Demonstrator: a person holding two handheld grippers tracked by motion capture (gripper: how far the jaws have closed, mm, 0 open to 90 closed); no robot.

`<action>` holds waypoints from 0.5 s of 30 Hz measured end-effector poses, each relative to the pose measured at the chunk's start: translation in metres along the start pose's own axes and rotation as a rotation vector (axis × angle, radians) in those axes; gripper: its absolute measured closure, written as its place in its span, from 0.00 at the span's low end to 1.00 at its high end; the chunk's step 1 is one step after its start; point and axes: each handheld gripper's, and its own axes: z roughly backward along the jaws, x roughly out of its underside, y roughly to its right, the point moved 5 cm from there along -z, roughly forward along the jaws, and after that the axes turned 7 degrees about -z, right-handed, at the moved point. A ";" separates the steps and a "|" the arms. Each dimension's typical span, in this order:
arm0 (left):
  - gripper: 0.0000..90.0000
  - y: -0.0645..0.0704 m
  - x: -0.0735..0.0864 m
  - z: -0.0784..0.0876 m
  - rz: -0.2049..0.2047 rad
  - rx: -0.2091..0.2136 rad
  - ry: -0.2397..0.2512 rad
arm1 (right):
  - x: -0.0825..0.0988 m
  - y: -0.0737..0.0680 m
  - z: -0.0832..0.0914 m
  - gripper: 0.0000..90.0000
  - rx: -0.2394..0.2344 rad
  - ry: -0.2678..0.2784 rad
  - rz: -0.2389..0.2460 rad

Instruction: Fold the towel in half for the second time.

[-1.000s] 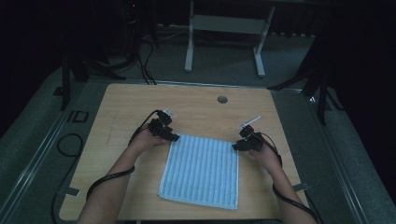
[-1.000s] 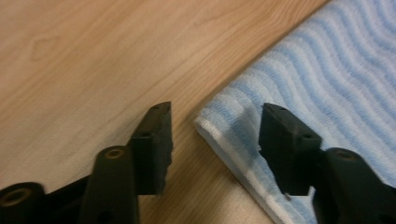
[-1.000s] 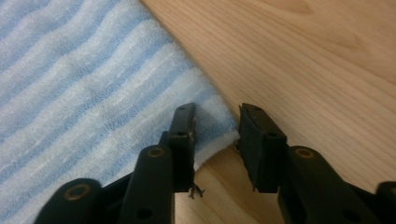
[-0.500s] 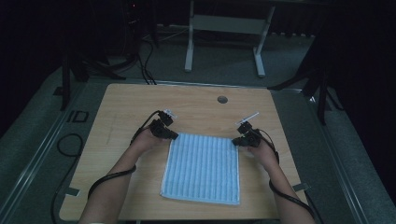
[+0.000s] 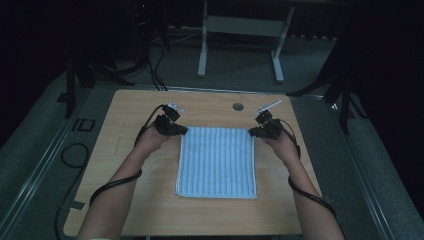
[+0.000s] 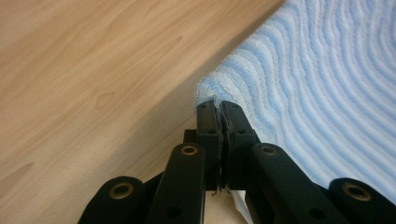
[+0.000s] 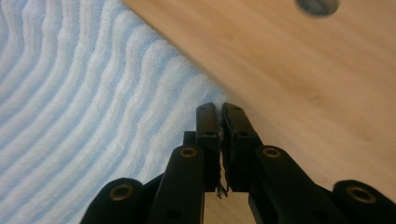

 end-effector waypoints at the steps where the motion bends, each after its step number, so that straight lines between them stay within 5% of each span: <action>1: 0.96 0.000 0.000 0.000 0.000 0.000 0.000 | 0.000 0.000 0.000 0.95 0.000 0.000 0.000; 6: 0.96 0.012 -0.005 0.027 -0.034 -0.020 0.044 | -0.006 -0.009 0.021 0.96 0.003 0.052 0.033; 15: 0.96 0.041 -0.002 0.065 -0.111 0.013 0.108 | -0.001 -0.029 0.056 0.95 -0.014 0.141 0.090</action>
